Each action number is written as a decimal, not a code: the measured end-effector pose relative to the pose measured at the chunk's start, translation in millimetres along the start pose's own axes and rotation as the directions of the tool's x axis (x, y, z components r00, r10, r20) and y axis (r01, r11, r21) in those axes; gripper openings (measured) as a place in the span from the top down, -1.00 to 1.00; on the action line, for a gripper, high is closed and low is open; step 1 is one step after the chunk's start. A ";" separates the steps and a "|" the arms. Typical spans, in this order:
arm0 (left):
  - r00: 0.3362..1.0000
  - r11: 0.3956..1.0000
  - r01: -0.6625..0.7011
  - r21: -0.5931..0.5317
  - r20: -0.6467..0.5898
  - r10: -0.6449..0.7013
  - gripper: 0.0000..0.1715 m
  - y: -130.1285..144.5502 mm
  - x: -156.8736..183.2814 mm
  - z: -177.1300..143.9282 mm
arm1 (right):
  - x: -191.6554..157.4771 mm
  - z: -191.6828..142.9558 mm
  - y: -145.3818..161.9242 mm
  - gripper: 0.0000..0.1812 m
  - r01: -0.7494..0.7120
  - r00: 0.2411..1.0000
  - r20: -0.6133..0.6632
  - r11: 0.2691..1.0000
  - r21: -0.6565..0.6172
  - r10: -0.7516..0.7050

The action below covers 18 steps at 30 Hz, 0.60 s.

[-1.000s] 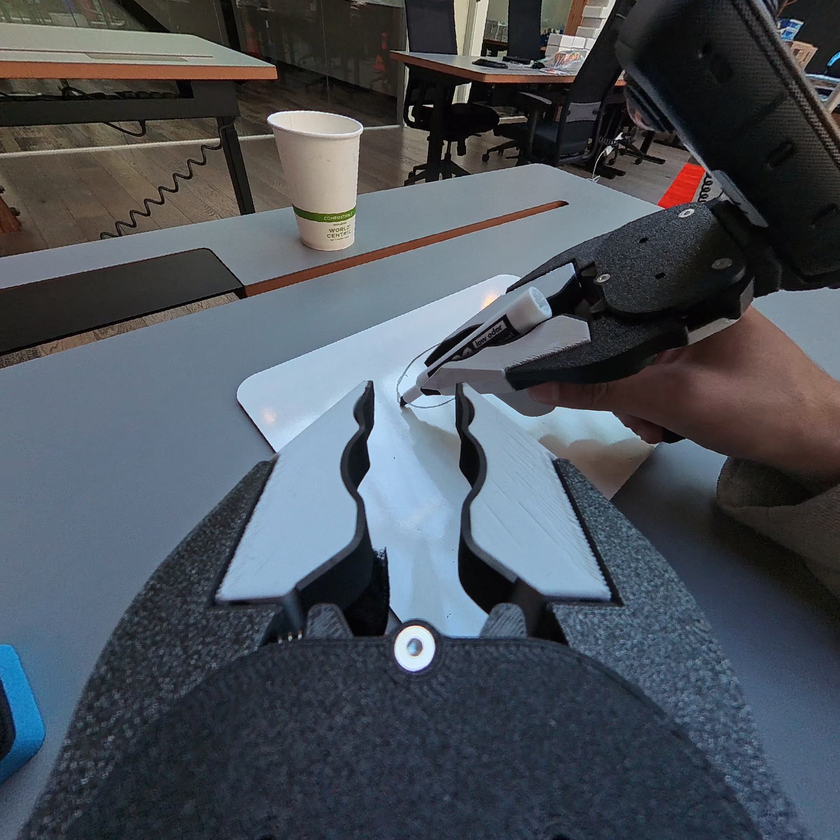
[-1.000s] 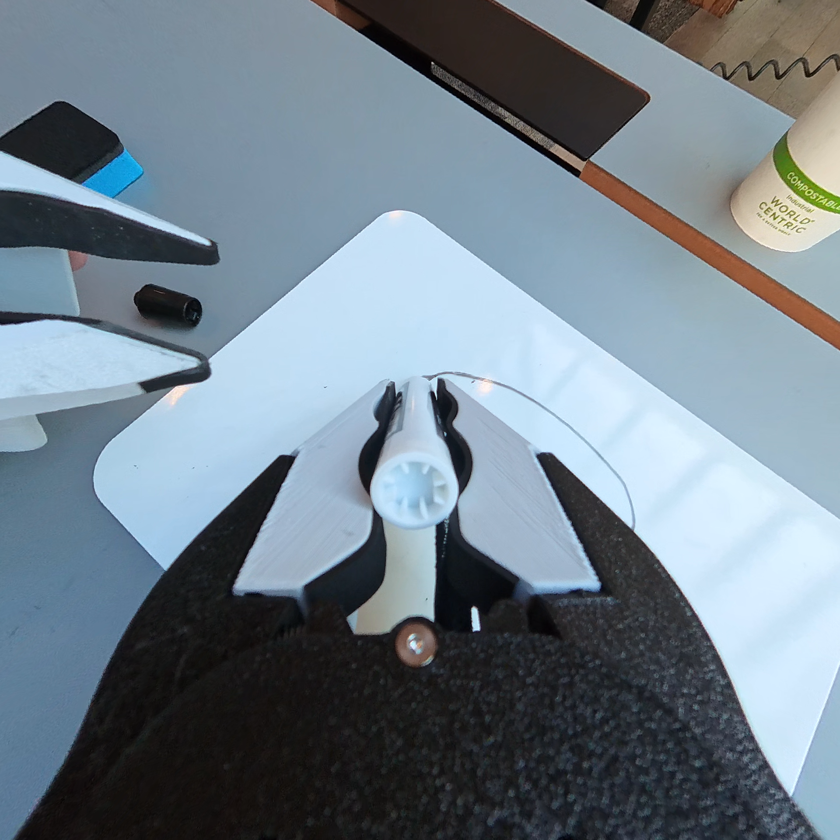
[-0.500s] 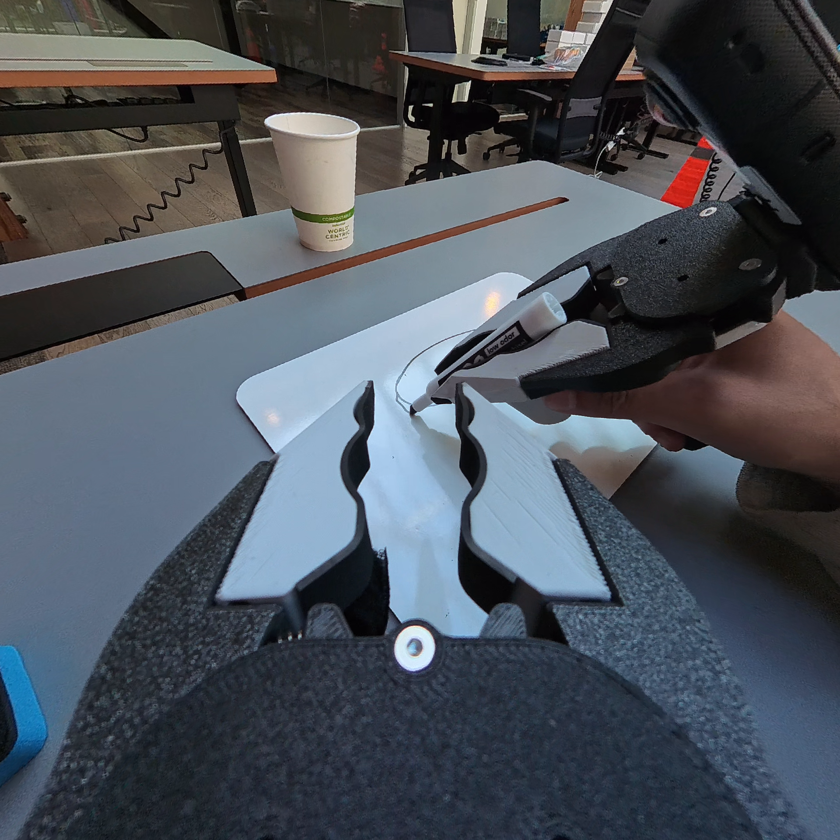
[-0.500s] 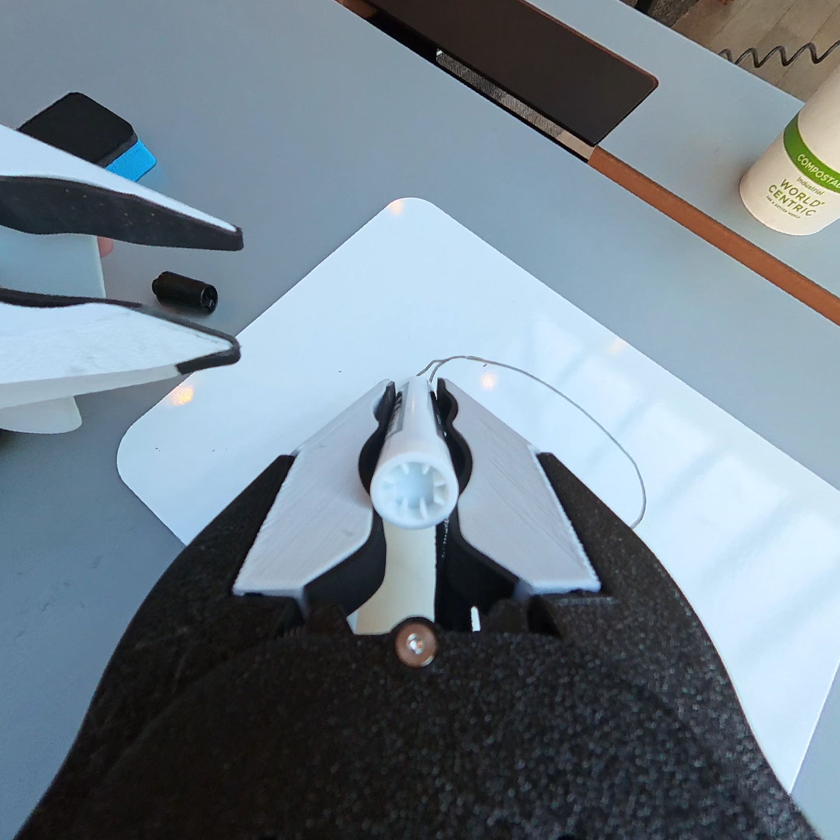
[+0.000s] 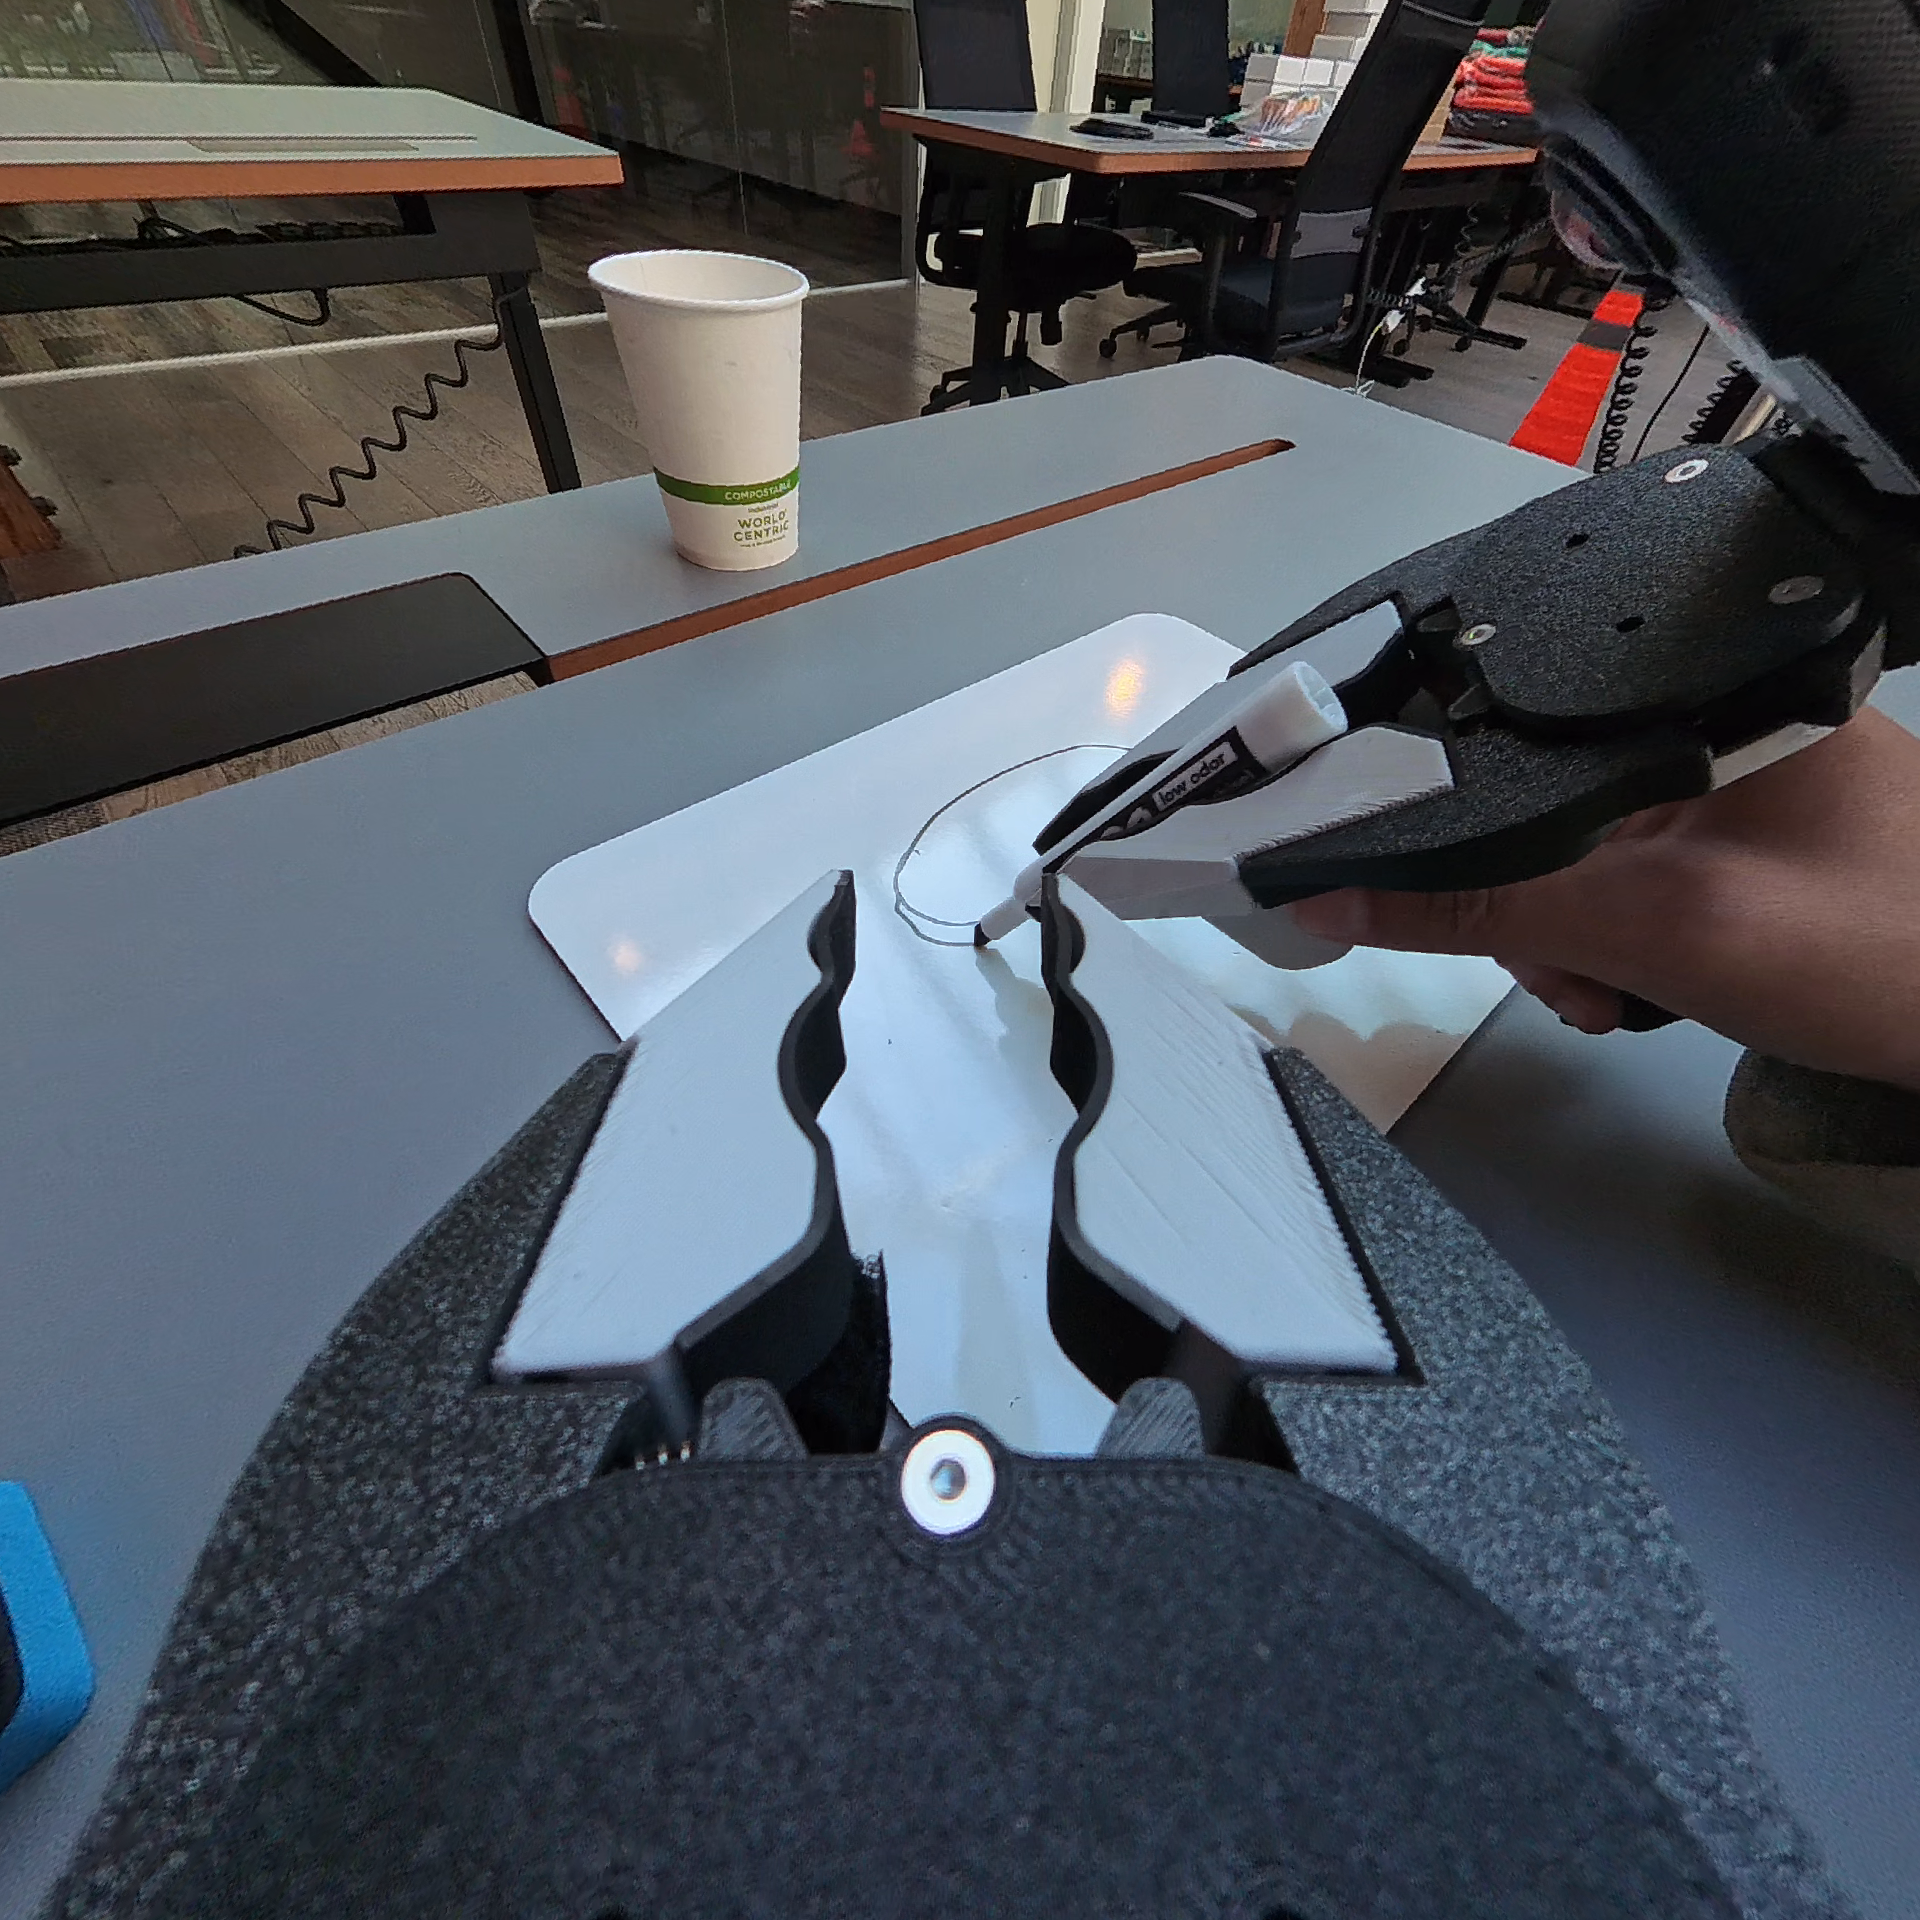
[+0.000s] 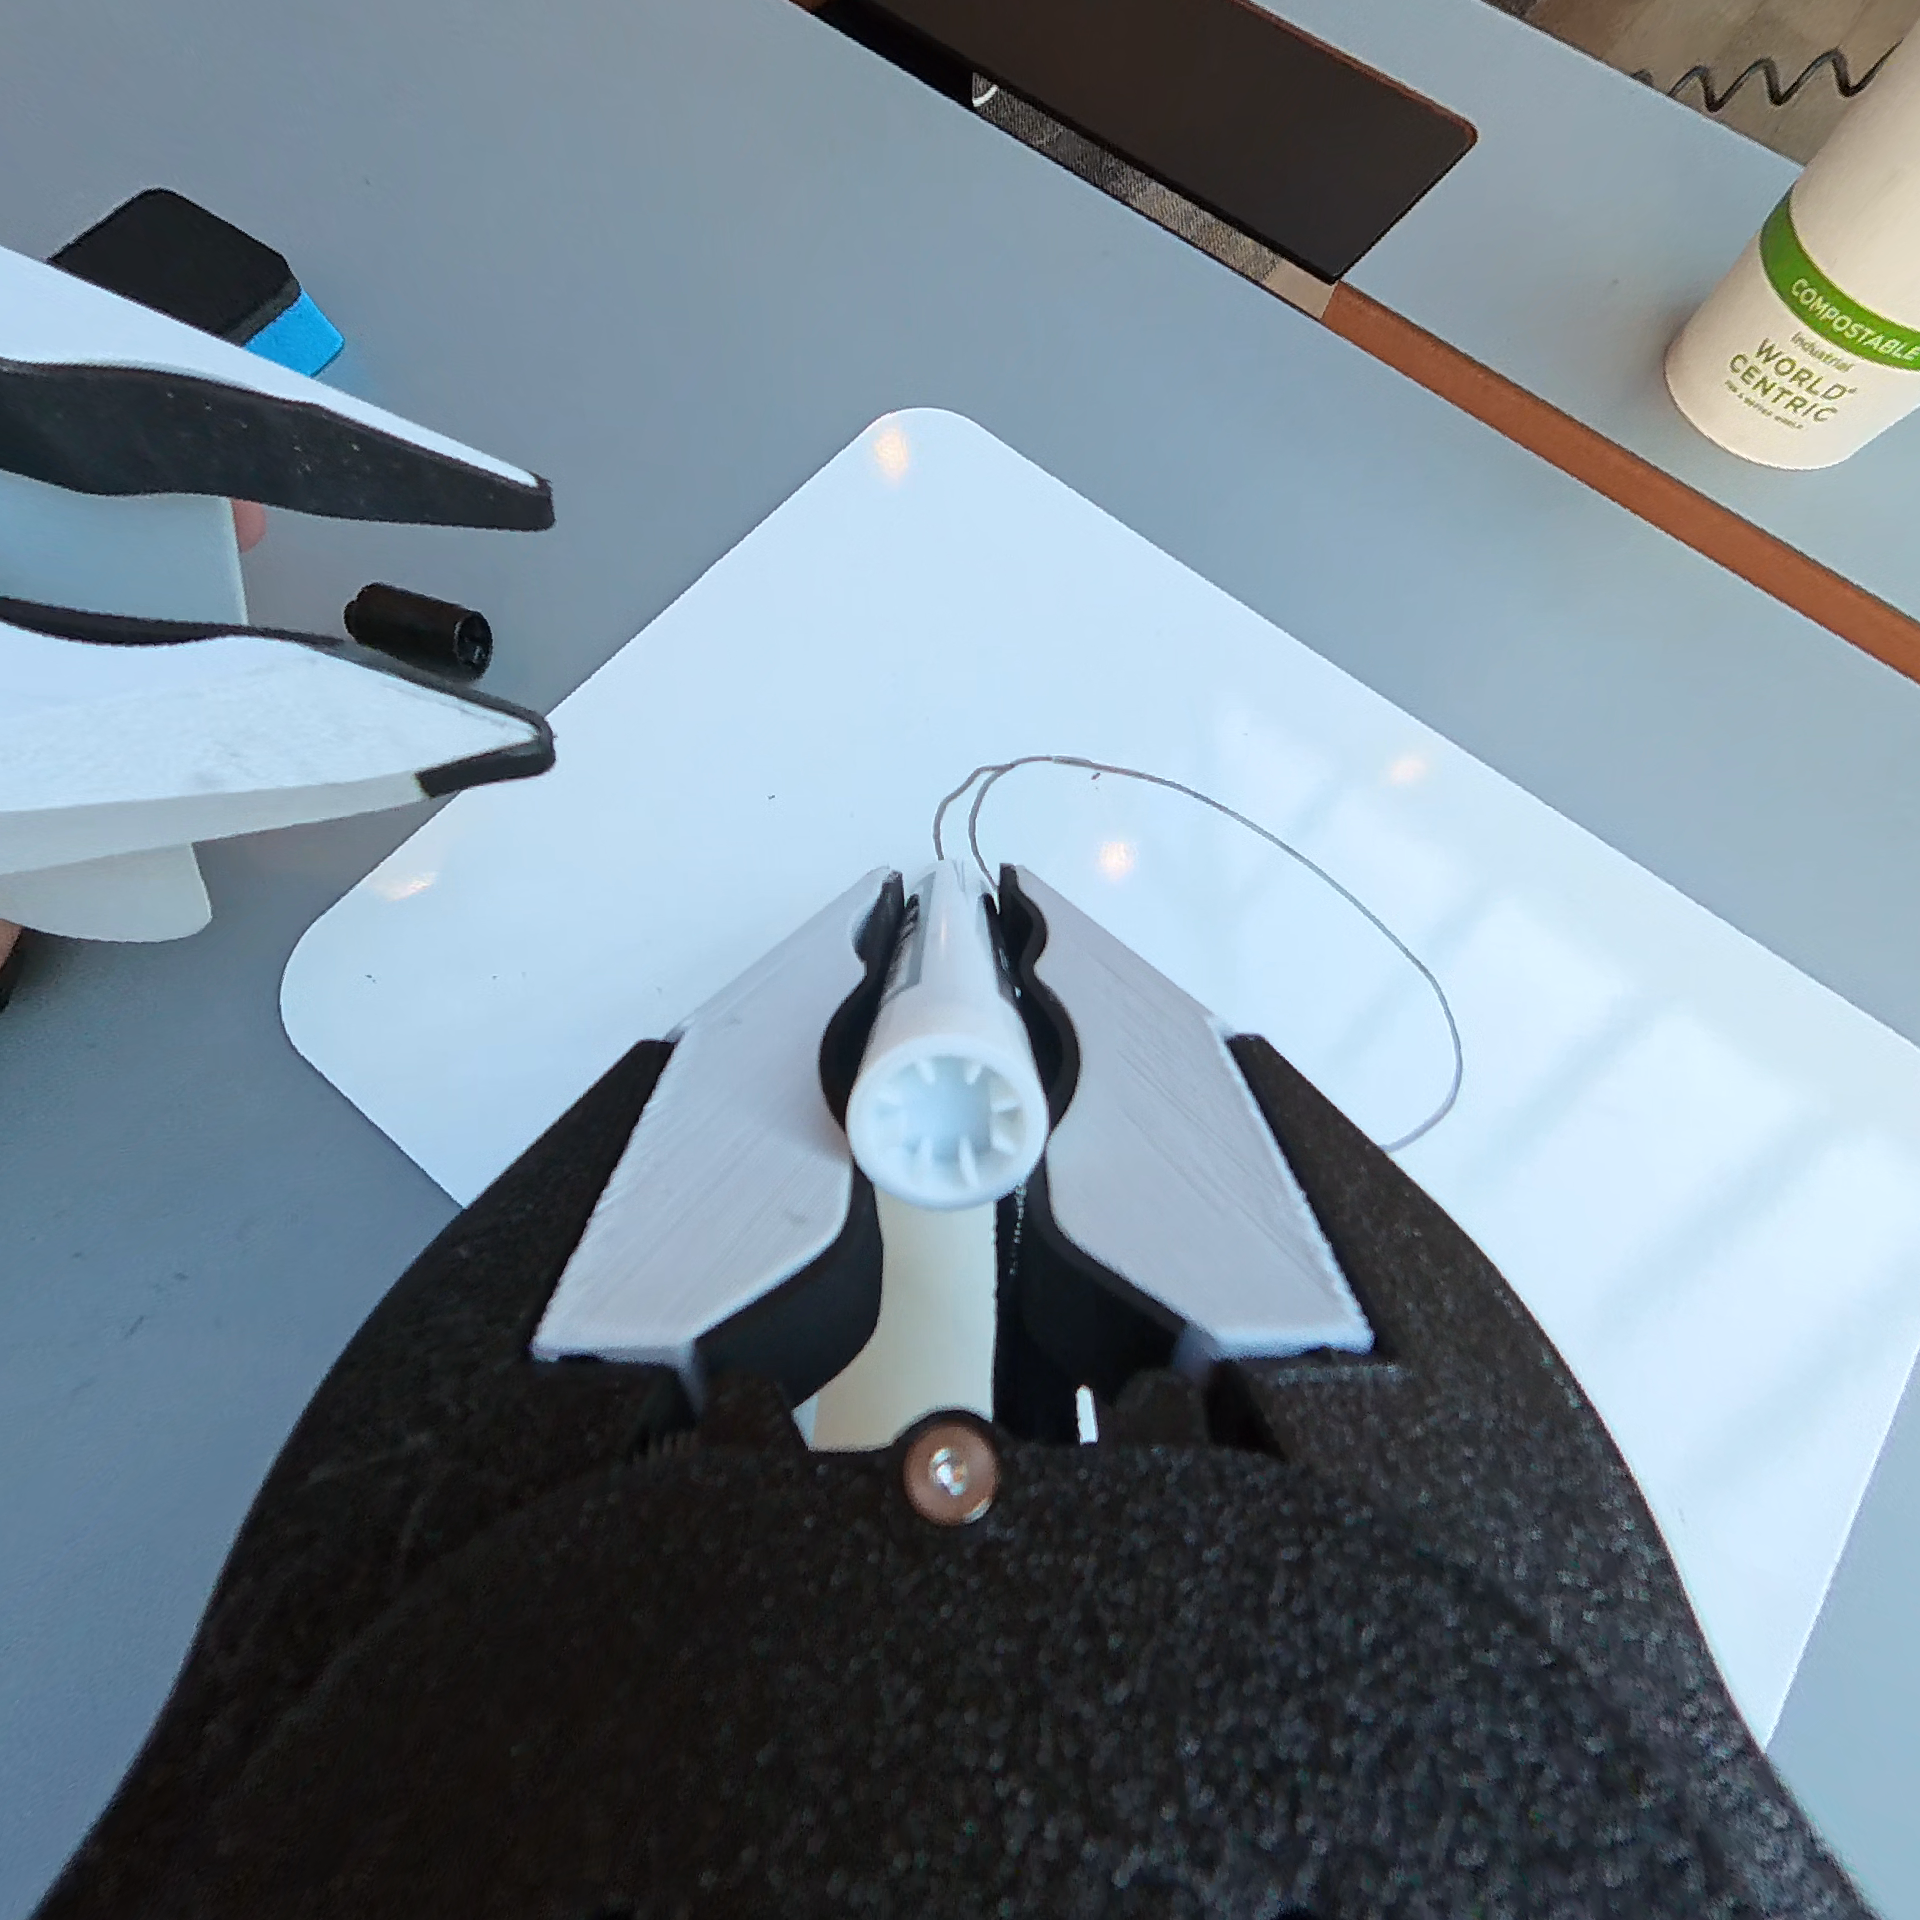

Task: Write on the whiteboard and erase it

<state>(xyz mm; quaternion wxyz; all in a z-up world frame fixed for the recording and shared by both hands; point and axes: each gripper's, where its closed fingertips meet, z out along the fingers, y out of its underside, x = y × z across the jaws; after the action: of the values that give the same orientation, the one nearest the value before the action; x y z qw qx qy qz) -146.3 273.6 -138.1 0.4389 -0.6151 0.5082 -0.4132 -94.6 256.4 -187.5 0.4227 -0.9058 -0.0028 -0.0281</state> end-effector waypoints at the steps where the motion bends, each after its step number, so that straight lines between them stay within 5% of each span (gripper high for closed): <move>1: 1.000 1.000 -0.001 0.000 0.000 0.001 0.58 0.0 -0.1 0.0 | 0.3 -0.7 0.5 0.80 0.000 1.000 -0.001 1.000 -0.001 0.000; 18: 1.000 1.000 -0.012 -0.001 -0.008 0.012 0.58 -0.1 1.3 0.2 | 19.4 -16.8 15.0 0.80 -0.041 0.998 -0.050 0.999 -0.019 0.040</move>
<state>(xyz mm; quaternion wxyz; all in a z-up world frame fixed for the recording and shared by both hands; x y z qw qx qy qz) -145.8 272.3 -138.0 0.4391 -0.6106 0.5137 -0.4128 -75.6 233.6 -187.2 0.4139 -0.9090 0.0264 -0.0422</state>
